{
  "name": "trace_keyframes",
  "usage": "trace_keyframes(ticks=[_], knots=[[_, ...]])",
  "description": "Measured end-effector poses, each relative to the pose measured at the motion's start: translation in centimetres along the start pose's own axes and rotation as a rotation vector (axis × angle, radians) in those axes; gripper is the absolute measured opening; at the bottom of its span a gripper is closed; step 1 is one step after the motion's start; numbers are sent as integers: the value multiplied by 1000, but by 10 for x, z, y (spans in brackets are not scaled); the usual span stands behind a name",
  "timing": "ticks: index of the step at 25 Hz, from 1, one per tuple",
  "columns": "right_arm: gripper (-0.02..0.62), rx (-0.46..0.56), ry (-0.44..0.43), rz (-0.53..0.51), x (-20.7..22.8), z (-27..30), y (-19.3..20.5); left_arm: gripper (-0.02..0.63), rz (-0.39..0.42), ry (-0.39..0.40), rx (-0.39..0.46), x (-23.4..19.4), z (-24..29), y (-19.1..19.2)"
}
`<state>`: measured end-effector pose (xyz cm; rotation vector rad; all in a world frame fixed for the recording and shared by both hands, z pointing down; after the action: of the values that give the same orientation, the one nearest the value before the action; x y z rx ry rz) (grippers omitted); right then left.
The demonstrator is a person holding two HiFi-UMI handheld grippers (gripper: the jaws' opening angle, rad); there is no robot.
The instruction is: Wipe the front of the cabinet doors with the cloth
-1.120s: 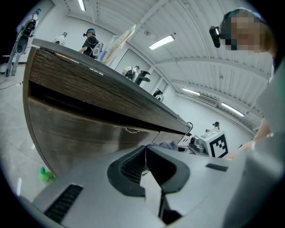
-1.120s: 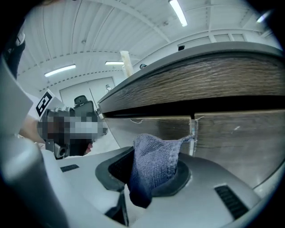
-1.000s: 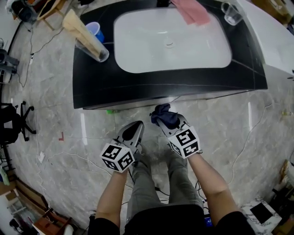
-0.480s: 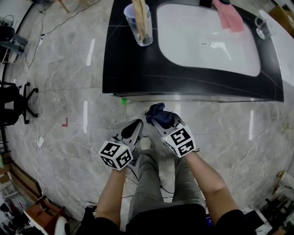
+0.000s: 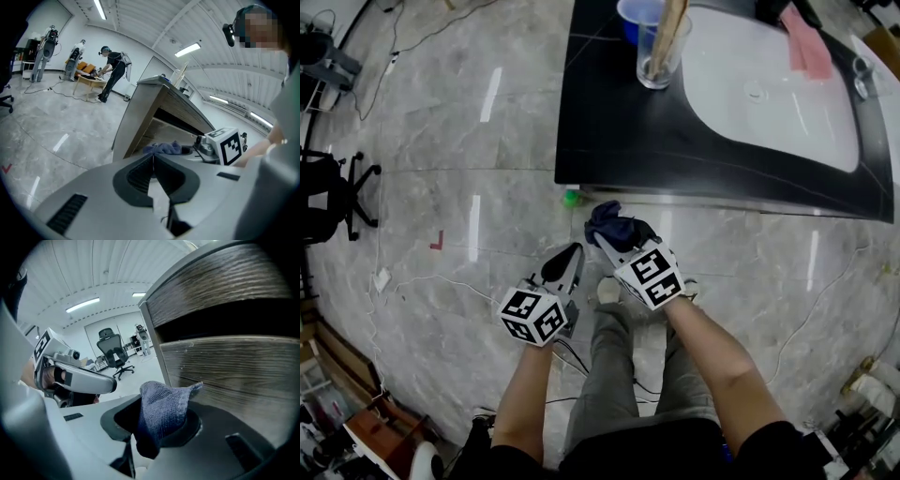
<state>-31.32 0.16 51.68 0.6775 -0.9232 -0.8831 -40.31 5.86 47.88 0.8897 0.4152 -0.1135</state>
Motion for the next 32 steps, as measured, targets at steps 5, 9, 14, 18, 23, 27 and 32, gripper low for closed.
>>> trace_keyframes(ticks=[5, 9, 14, 18, 23, 27, 32], knots=[[109, -18, 13, -8, 7, 11, -1, 14, -3, -11, 4, -12, 0, -2], [109, -25, 45, -2, 22, -5, 5, 14, 2, -7, 3, -5, 7, -1], [109, -17, 87, 13, 40, -37, 18, 14, 19, 14, -13, 18, 23, 5], [109, -10, 120, 32, 55, -68, 28, 14, 35, 45, -28, 47, 42, 9], [109, 2, 166, 51, 77, -111, 44, 14, 54, 92, -44, 89, 69, 13], [109, 7, 206, 64, 97, -145, 56, 14, 72, 124, -60, 122, 88, 19], [109, 15, 252, 80, 121, -186, 70, 14, 85, 153, -80, 157, 110, 29]])
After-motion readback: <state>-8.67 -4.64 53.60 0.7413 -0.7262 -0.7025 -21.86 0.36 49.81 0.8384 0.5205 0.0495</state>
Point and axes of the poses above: the fingertips, and each gripper's own axes: z forward along the fingers, x to its right, y out of its underside, the point moved 5 cm from there along -z, backward along the fingers, and after that the axes turned 9 degrees about -y, right-handed, at the moved point
